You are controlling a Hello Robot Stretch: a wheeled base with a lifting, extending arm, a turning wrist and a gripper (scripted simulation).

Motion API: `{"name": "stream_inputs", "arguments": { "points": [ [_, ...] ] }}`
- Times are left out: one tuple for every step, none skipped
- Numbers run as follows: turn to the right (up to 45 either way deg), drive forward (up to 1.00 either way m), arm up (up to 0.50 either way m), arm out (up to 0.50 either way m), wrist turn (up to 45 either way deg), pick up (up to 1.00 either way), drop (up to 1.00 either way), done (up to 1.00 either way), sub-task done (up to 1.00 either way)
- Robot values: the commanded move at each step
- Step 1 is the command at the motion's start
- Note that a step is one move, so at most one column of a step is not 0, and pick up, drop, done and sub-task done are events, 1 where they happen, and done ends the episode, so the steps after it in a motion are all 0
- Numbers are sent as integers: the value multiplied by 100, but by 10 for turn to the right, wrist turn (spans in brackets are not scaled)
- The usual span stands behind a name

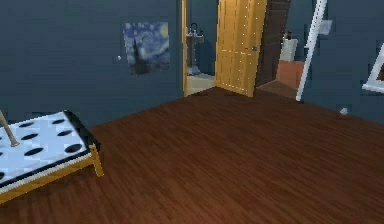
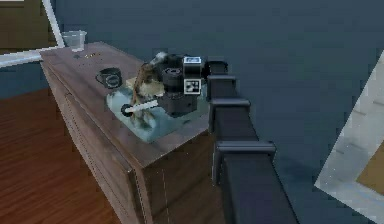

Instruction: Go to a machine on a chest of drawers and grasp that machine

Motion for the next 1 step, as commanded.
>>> {"name": "stream_inputs", "arguments": {
  "points": [
    [0,0,0,0,0,0,0,100,0]
  ]
}}
